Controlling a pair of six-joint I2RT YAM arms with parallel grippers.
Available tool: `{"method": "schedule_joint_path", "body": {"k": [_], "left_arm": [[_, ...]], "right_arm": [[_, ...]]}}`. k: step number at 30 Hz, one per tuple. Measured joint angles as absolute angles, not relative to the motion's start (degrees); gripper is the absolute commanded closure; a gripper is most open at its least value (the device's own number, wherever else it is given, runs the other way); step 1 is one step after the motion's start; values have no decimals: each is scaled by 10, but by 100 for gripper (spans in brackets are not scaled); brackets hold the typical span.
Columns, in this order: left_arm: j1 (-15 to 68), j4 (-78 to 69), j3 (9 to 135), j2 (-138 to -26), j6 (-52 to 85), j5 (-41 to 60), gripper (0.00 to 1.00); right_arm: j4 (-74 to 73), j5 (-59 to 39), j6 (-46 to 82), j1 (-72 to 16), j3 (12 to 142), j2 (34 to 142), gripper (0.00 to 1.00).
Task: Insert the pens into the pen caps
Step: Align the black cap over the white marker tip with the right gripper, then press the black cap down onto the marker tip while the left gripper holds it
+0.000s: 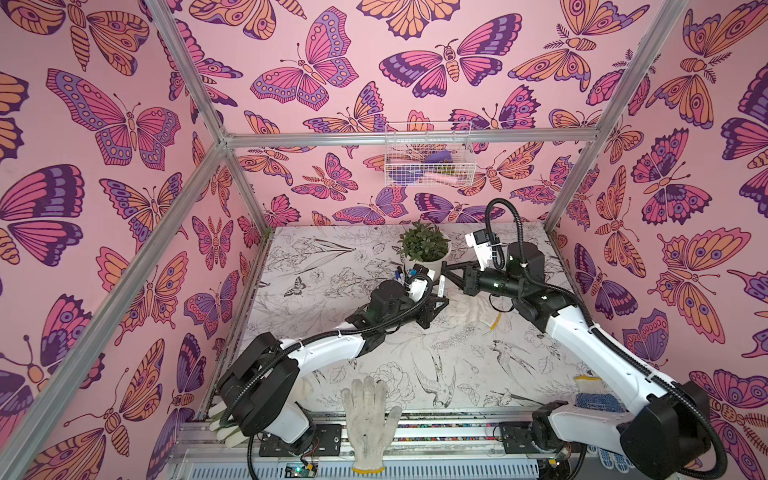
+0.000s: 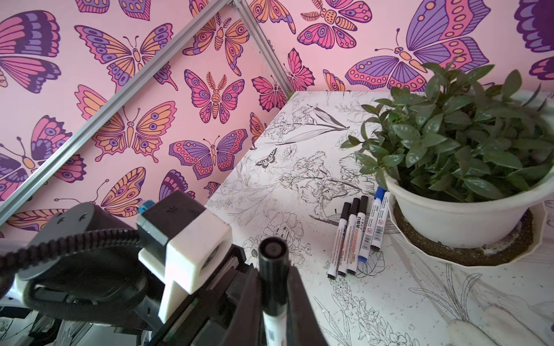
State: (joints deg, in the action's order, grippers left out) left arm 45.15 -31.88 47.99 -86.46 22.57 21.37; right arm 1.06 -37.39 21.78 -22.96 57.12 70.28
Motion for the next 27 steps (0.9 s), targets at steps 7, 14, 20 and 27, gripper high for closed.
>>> {"method": "schedule_joint_path", "body": {"k": [7, 14, 20, 27], "left_arm": [[451, -319, 460, -830, 230, 236, 100], [449, -330, 445, -826, 248, 254, 100], [446, -335, 445, -825, 253, 285, 100], [422, -380, 453, -855, 298, 383, 100]], "right_arm": [[-51, -434, 288, -213, 535, 682, 100], [-65, -477, 318, -207, 530, 694, 100], [-60, -493, 317, -203, 528, 682, 100], [-48, -490, 317, -202, 531, 674, 100]]}}
